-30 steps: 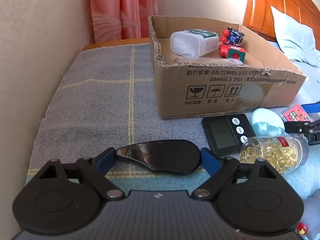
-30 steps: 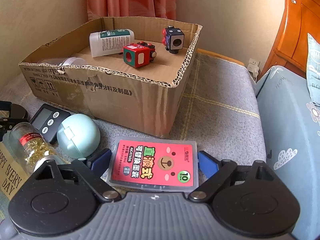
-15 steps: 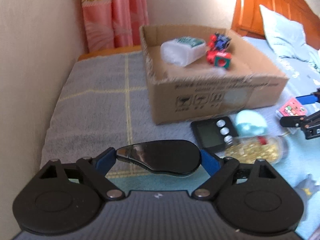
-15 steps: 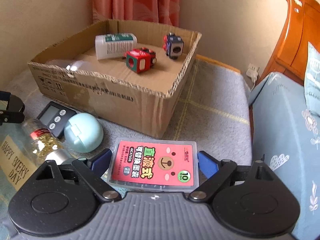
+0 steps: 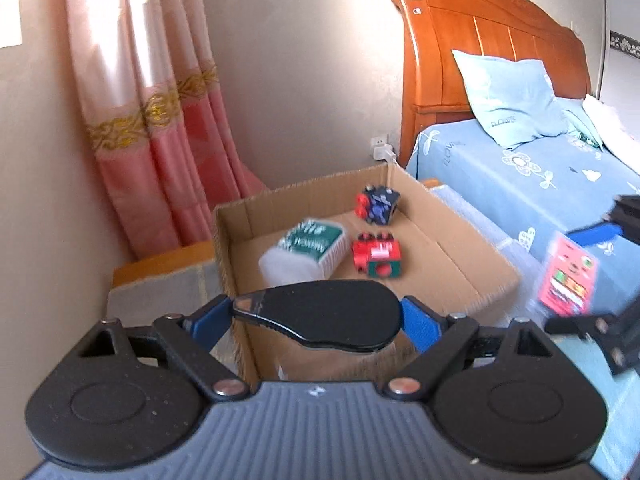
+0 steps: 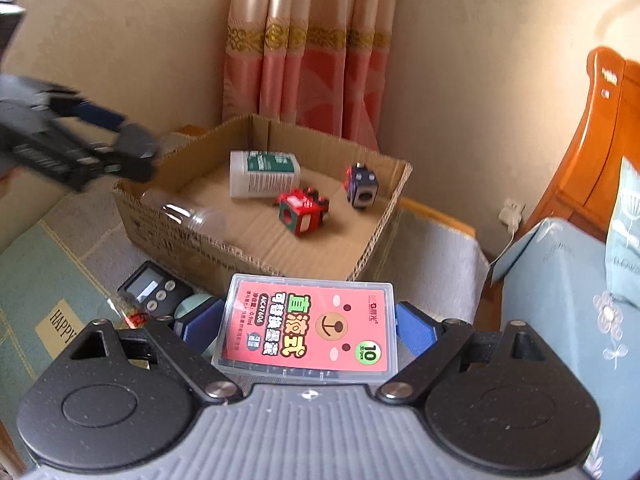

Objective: Organize rigid objects
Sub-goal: 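Carry mirror and card case into box, opening both tools to release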

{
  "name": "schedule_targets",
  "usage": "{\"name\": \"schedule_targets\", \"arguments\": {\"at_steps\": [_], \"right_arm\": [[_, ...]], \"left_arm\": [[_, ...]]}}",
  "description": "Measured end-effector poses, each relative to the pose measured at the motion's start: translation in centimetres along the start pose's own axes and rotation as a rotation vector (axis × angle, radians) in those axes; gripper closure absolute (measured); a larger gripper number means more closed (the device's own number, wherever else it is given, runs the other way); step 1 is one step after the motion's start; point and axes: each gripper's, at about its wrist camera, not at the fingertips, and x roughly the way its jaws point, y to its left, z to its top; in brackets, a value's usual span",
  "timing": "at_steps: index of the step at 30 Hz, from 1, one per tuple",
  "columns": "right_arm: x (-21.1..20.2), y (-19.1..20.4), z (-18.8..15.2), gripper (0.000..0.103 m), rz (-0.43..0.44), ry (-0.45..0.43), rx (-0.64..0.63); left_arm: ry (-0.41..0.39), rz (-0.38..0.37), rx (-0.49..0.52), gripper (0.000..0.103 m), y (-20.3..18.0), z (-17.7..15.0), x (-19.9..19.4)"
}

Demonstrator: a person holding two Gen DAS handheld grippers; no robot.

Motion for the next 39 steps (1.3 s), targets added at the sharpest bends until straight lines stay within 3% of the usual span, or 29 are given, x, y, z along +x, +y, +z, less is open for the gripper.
{"name": "schedule_targets", "arguments": {"at_steps": [8, 10, 15, 23, 30, 34, 39], "right_arm": [[0.3, 0.0, 1.3, 0.009, -0.009, -0.009, -0.011], [0.5, 0.1, 1.6, 0.009, -0.006, -0.011, -0.009], [0.9, 0.2, 2.7, 0.009, 0.009, -0.023, -0.011], [2.8, 0.4, 5.3, 0.009, 0.052, -0.021, 0.021], [6.1, 1.2, 8.3, 0.008, 0.010, 0.008, 0.038], [7.8, 2.2, 9.0, 0.000, -0.035, 0.058, 0.020], [6.3, 3.7, 8.1, 0.000, -0.049, 0.055, 0.017]], "left_arm": [[0.061, 0.027, -0.063, 0.012, 0.9, 0.3, 5.6], [0.059, 0.014, -0.091, 0.002, 1.3, 0.1, 5.7], [0.015, 0.029, -0.118, 0.001, 1.3, -0.9, 3.5], [-0.027, 0.121, -0.158, 0.001, 1.1, -4.0, -1.3], [-0.061, 0.274, -0.182, 0.001, 1.4, -6.7, -4.8], [-0.042, 0.293, -0.177, 0.001, 1.4, -7.6, -5.4], [-0.028, 0.257, -0.182, 0.001, 1.3, -8.7, -5.7]]}}
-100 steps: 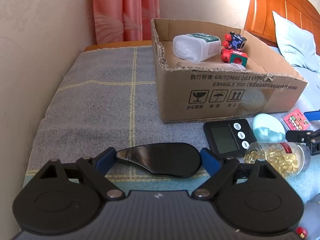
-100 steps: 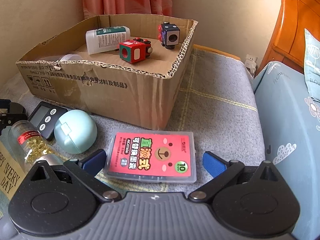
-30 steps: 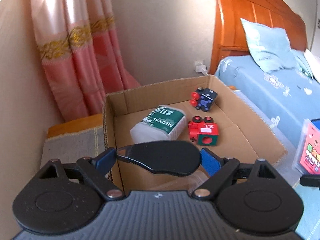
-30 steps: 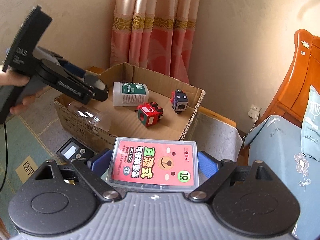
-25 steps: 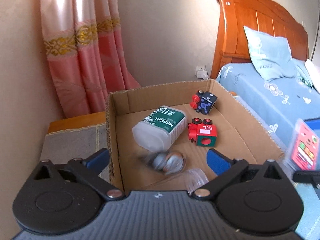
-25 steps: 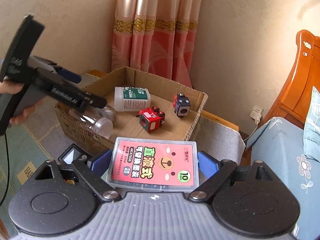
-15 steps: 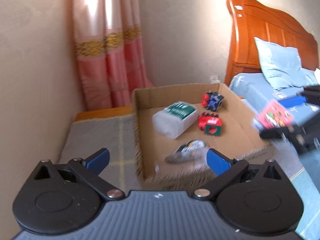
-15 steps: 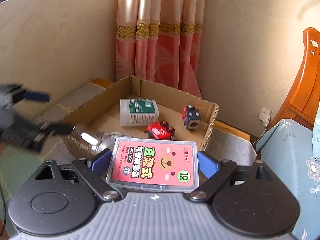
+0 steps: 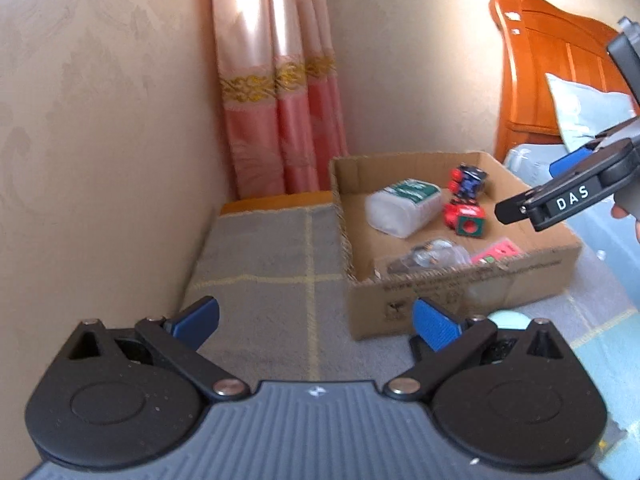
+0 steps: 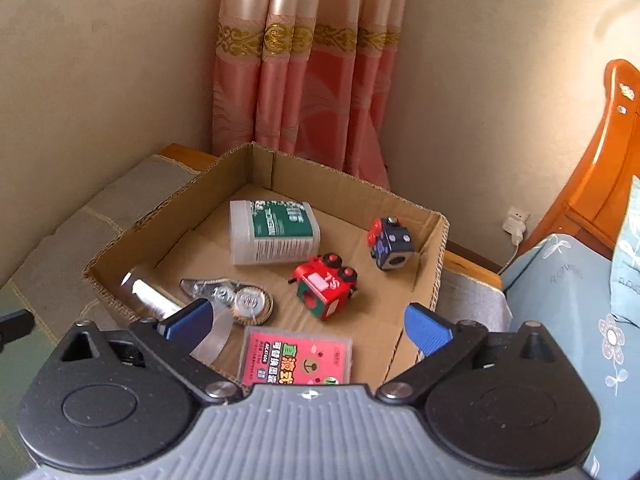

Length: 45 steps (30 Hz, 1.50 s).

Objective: Organize rigid objects
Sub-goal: 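Carry mirror and card case into box, opening both tools to release, then move left tool toward gold capsule bottle while right tool approaches grey cat toy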

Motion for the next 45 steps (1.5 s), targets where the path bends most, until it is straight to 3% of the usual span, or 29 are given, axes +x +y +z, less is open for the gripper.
{"name": "schedule_targets", "arguments": {"at_steps": [9, 16, 20, 25, 30, 42, 45], "right_arm": [[-3.8, 1.0, -3.9, 0.000, 0.008, 0.052, 0.031], [-6.8, 3.1, -10.3, 0.000, 0.195, 0.051, -0.034], [-7.9, 5.5, -13.5, 0.000, 0.247, 0.073, -0.095], [-7.1, 8.5, -15.9, 0.000, 0.193, 0.114, -0.166], [-5.7, 9.2, -17.4, 0.000, 0.171, 0.131, -0.139], [-4.8, 4.9, -19.0, 0.000, 0.089, 0.130, -0.027], [-4.5, 3.2, -19.4, 0.000, 0.106, 0.137, 0.028]], "left_arm": [[0.026, -0.051, 0.053, 0.001, -1.6, -1.3, -1.2], [0.088, -0.068, 0.049, 0.001, -2.0, -2.8, -1.3], [0.093, -0.057, 0.027, 0.001, -2.0, -3.7, -1.8], [0.086, -0.061, 0.015, 0.001, -2.2, -4.7, -2.6], [0.096, -0.085, 0.010, 0.001, -2.7, -5.3, -2.9], [0.150, -0.193, 0.063, 0.001, -6.5, -5.3, -1.4], [0.165, -0.225, 0.091, 0.001, -7.9, -5.3, -0.7]]}}
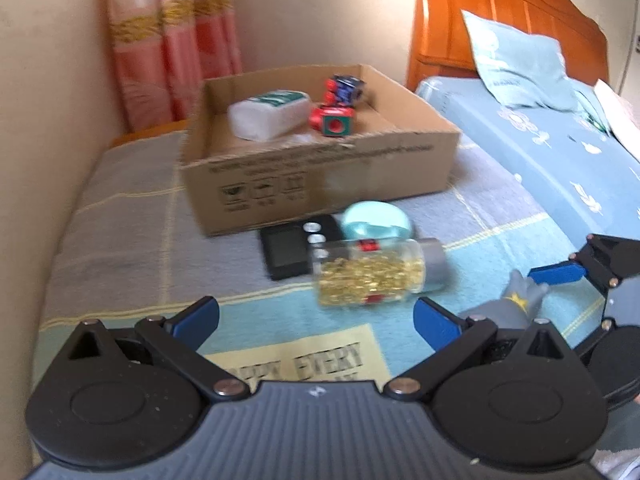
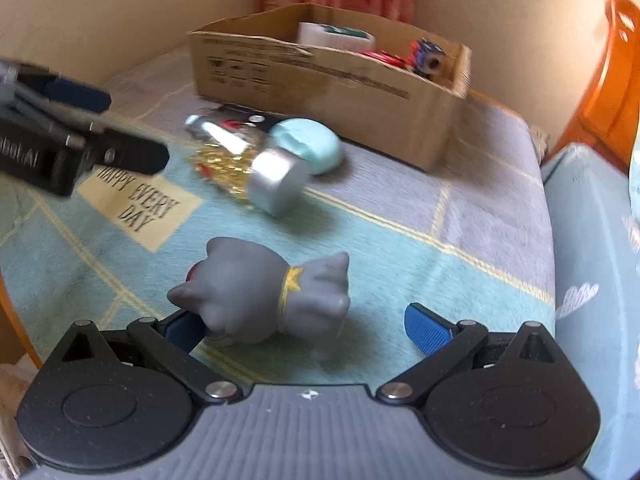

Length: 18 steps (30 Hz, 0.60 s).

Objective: Organize rigid objects
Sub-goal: 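Move left tool toward gold capsule bottle while right tool approaches grey cat toy, then close left tool on capsule bottle while right tool closes on grey cat toy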

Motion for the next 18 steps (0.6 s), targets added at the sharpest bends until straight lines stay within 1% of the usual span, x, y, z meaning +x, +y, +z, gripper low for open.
{"name": "schedule_targets", "arguments": {"at_steps": [2, 4, 6, 12, 13, 17, 18], "right_arm": [[0.0, -0.7, -0.3, 0.000, 0.031, -0.004, 0.024], [0.0, -0.6, -0.6, 0.000, 0.032, -0.019, 0.011], [-0.1, -0.6, -0.8, 0.000, 0.036, -0.033, 0.006], [-0.2, -0.9, -1.0, 0.000, 0.051, -0.051, -0.009], [-0.3, -0.9, -1.0, 0.000, 0.053, -0.052, -0.011], [-0.2, -0.9, -0.9, 0.000, 0.060, -0.052, -0.019], [-0.2, -1.0, -0.9, 0.000, 0.060, -0.051, -0.019]], "left_arm": [[0.011, -0.024, 0.014, 0.001, -0.7, 0.3, 0.7], [0.019, -0.049, 0.034, 0.001, -1.5, 0.7, 1.5], [0.027, -0.056, 0.044, 0.001, -2.1, 1.1, 2.4], [0.051, -0.093, 0.024, 0.001, -2.8, 2.0, 4.6], [0.052, -0.091, 0.024, 0.001, -2.9, 2.1, 4.8], [0.043, -0.041, 0.023, 0.001, -3.2, 2.4, 5.4], [0.051, -0.032, 0.019, 0.001, -3.2, 2.5, 5.5]]}}
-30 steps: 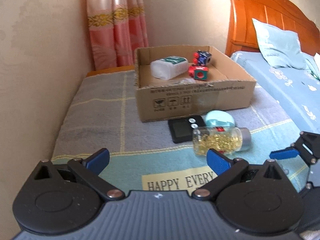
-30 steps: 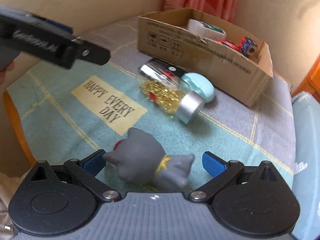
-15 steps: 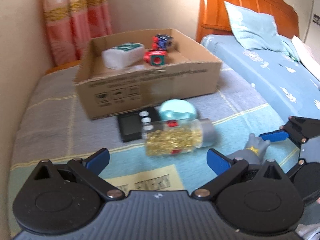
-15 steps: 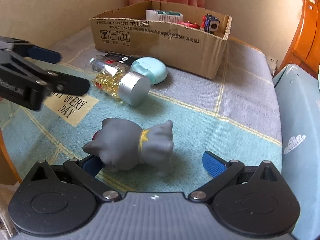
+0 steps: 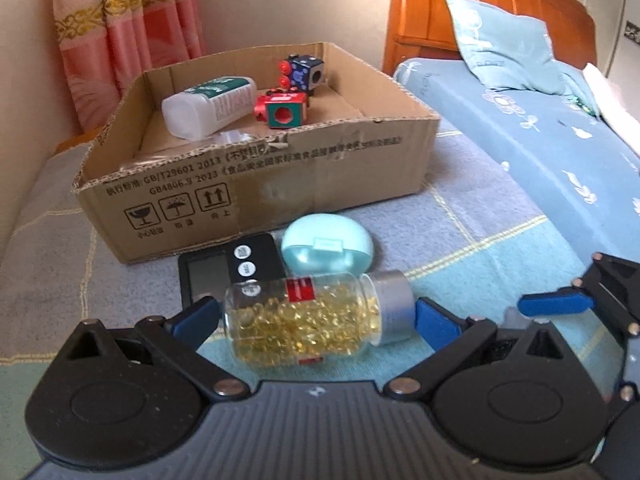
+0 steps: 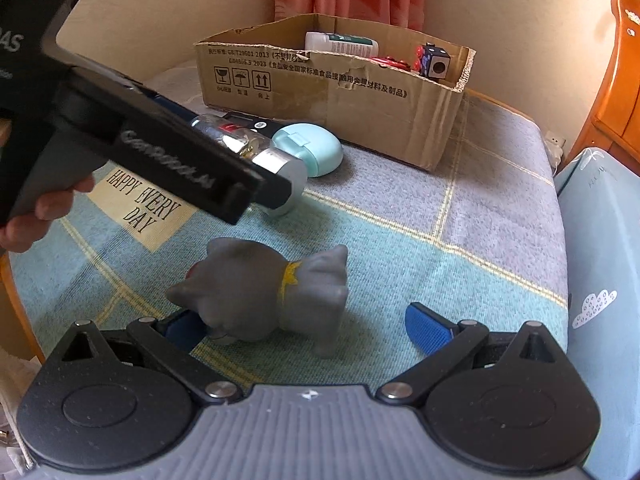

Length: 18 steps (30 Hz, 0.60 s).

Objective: Organize rigid objects
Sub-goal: 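Close left tool on capsule bottle while right tool closes on grey cat toy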

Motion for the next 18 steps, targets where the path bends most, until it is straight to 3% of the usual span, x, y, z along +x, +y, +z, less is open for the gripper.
{"name": "schedule_targets", "arguments": {"at_steps": [11, 18], "right_arm": [[0.1, 0.1, 0.0, 0.000, -0.006, -0.003, 0.006], [0.1, 0.2, -0.1, 0.000, -0.012, -0.015, 0.014]], "left_arm": [[-0.020, -0.027, -0.037, 0.008, 0.5, 0.2, -1.1], [0.002, 0.031, -0.026, 0.008, 2.1, -1.8, -3.2]]}}
